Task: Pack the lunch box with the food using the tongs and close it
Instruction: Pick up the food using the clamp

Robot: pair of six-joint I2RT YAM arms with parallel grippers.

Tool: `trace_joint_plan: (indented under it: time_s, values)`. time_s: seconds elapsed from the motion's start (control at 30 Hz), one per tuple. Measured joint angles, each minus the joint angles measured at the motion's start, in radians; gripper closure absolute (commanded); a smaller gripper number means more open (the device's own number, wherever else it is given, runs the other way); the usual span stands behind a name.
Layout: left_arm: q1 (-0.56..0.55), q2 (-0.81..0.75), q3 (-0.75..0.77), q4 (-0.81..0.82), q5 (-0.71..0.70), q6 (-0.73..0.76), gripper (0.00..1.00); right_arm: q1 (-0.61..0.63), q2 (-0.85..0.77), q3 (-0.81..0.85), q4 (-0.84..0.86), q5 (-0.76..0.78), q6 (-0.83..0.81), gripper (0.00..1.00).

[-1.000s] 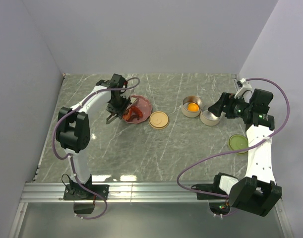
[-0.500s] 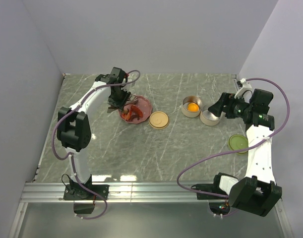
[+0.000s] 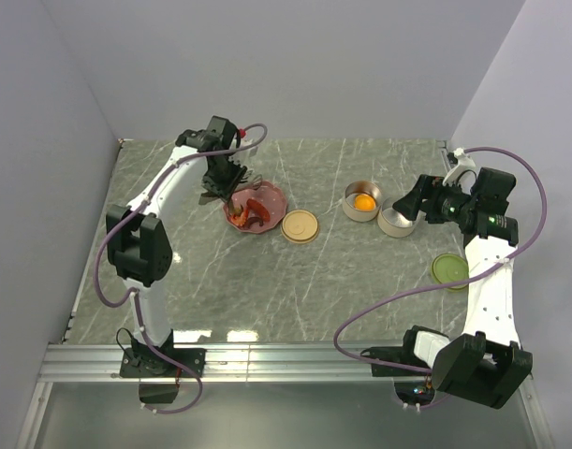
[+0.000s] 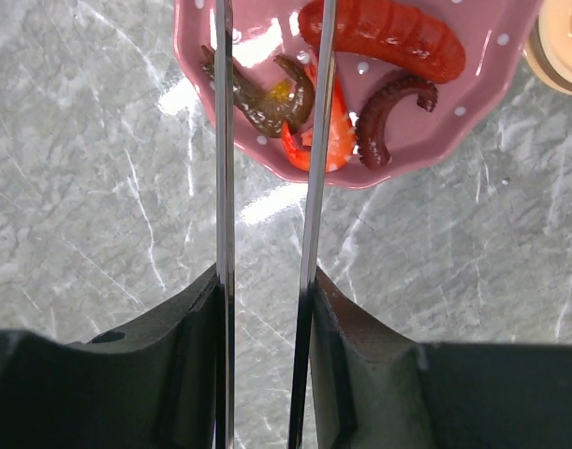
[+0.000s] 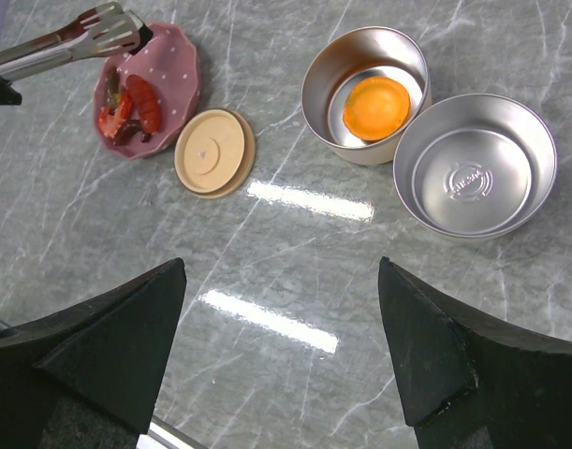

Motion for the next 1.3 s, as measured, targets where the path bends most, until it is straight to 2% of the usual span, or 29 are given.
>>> trace_joint_plan:
  time_s: [0.37,1.3]
  values:
    - [-0.034,-0.009,-0.032,-0.064,-0.008,0.059,0.78,0.0,-0.001,0.0,-0.002,0.0,0.0,0.1]
    - [-0.042,-0.026,0.009,-0.166,0.054,0.064,0.75,0.002,-0.001,0.0,-0.002,-0.002,0.0,0.11]
